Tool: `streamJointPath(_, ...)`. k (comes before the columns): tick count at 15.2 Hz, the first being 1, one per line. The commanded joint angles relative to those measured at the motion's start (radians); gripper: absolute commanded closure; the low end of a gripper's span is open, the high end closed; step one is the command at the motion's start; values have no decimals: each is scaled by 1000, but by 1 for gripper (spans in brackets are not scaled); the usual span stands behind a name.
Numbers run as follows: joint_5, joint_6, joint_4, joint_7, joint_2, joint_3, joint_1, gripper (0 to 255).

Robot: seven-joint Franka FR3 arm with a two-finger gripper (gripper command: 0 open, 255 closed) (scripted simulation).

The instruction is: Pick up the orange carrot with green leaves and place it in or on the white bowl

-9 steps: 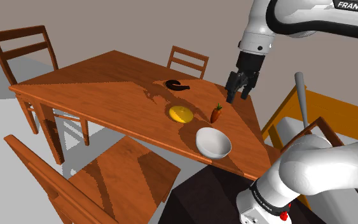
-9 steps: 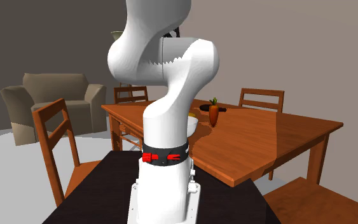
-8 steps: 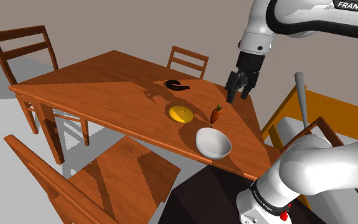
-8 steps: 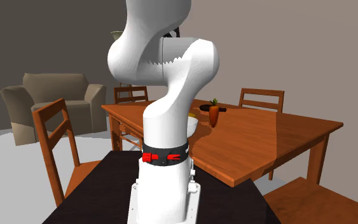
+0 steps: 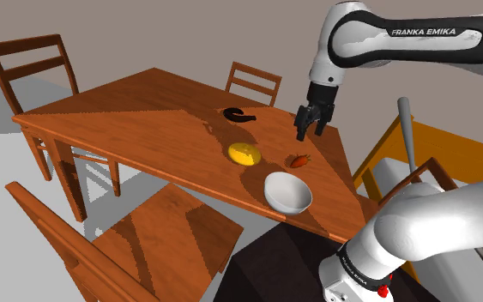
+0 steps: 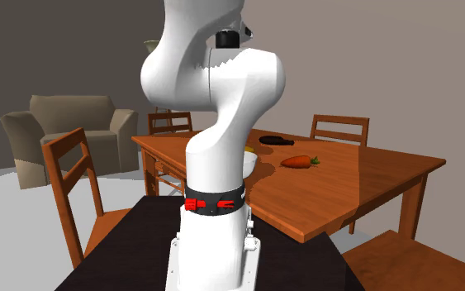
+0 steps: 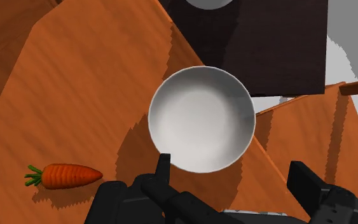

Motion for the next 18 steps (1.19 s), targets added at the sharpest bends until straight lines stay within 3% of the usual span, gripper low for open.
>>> streamJointPath(1,-29,49,3,-26,52,-22,-17,0)
streamJointPath(9,-116,230,68,-105,298,-97,-76,0)
streamJointPath(18,-167,383,233,-185,606,-167,-132,0)
